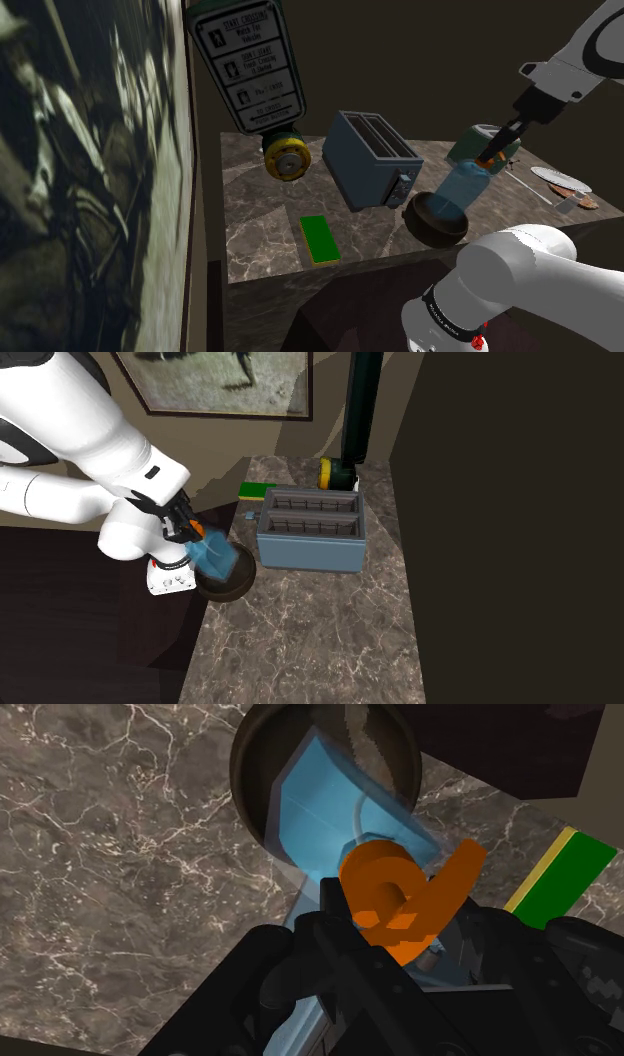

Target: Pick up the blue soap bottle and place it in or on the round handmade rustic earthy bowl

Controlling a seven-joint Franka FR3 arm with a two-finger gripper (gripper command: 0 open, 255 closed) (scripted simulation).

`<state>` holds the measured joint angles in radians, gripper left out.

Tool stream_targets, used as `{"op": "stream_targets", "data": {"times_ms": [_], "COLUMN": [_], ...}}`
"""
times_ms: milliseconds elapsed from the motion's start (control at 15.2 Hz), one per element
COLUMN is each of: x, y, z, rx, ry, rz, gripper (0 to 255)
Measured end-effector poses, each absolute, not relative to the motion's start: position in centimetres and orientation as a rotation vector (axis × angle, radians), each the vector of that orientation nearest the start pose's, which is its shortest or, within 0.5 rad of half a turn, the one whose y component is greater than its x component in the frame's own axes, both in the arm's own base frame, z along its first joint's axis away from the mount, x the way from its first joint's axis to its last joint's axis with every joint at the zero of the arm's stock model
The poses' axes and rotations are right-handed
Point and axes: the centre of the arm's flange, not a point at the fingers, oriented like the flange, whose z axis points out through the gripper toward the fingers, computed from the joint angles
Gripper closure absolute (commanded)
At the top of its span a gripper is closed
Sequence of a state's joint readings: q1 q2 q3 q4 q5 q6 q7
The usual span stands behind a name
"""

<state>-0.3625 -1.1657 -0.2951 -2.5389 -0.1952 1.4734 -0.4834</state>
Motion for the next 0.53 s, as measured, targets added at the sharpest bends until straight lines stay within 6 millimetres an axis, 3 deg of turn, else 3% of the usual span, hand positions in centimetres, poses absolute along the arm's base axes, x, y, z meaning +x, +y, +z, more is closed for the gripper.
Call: {"op": "stream_targets", "data": {"times_ms": [198,264,528], "x": [13.93,13.93,13.94], "y": [-17.47,-17.47,-17.47], "z": [57.48,57.48,57.48], "rx": [-3.105,-3.105,-3.105], "ry": [0.057,0.057,0.057], "rz": [-0.165,-0.165,-0.165], "gripper": [255,0,0]}}
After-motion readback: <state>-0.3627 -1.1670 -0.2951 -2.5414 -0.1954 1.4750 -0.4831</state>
